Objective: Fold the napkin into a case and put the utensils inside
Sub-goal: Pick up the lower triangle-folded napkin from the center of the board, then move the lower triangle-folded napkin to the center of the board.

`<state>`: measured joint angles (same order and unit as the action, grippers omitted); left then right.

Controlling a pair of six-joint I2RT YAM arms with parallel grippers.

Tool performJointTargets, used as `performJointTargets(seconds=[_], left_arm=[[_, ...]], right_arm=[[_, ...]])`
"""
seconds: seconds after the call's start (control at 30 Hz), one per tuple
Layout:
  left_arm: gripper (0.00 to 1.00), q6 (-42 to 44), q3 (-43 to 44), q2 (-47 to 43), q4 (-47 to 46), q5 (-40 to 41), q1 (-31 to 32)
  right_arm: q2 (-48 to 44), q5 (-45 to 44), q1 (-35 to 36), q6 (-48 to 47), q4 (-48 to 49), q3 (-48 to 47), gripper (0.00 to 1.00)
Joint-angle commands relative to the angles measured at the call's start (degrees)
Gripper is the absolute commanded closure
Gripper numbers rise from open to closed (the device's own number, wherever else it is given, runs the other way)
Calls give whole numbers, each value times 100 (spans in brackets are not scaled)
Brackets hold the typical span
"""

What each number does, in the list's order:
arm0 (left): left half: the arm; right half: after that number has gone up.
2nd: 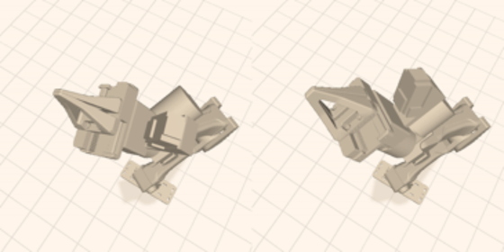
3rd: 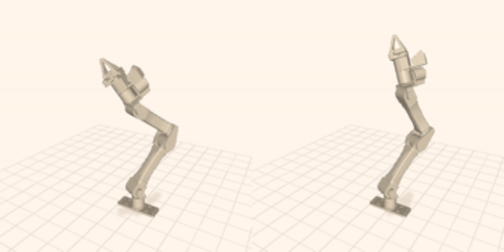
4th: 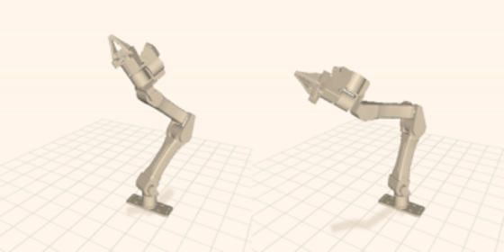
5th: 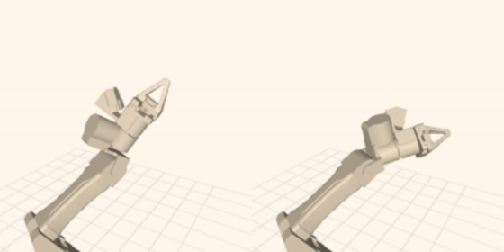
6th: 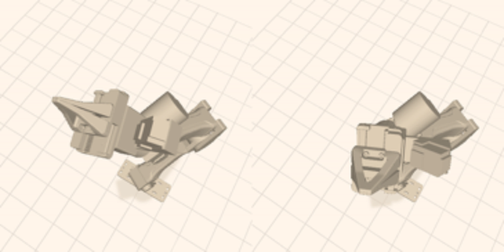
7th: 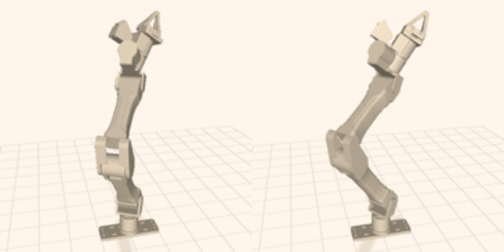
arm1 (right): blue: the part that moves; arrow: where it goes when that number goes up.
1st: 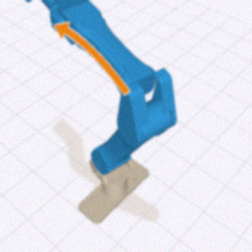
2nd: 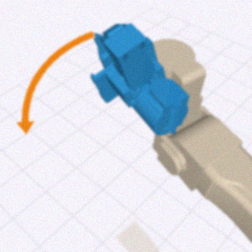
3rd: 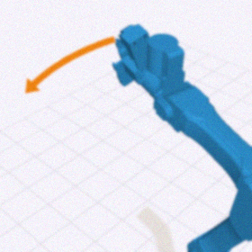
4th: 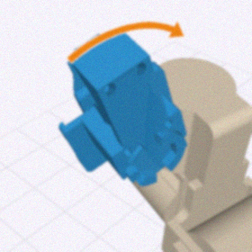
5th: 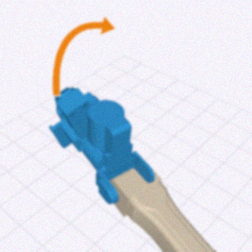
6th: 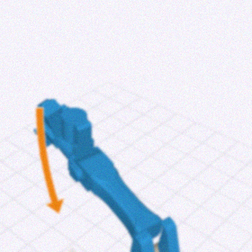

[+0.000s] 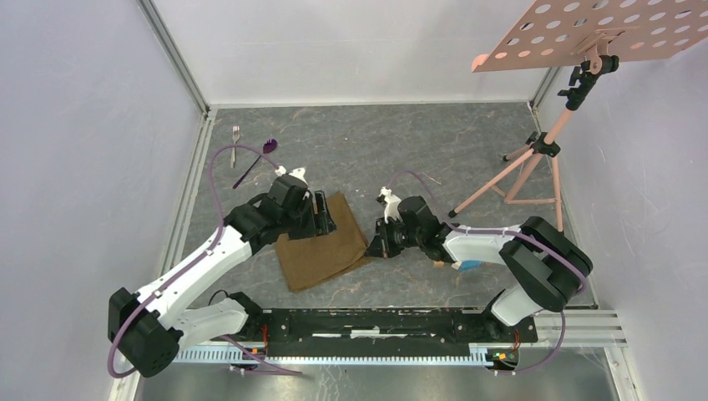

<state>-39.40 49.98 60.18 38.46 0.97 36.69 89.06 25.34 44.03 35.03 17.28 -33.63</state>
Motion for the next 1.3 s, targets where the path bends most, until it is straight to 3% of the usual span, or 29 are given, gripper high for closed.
performJointTargets(seconds=[0.0, 0.17, 0.37, 0.57, 0.8, 1.1, 1.27], left_arm=[[25, 183, 84, 381, -383, -346, -170], [30, 118, 237, 1167, -867, -809, -490], [40, -1, 643, 2161, -1417, -767, -714], [50, 43, 1159, 2978, -1576, -629, -829], [58, 117, 1729, 3863, -1773, -716, -991], [61, 475, 2330, 4931, -1963, -457, -1116], [57, 954, 2606, 5001, -1709, -519, -1114]], right_arm=[[-244, -98, -16, -136, 21, 206, 99], [-277, -196, -25, -147, 48, 349, 100], [-56, -445, -53, -444, 48, 339, 94], [-473, -637, -53, -837, -432, 253, 62], [-688, -699, -140, -1166, -588, 244, 42], [-584, -1087, -159, -1591, -1010, -111, 37], [-697, -1326, -188, -1704, -1205, -170, 34]])
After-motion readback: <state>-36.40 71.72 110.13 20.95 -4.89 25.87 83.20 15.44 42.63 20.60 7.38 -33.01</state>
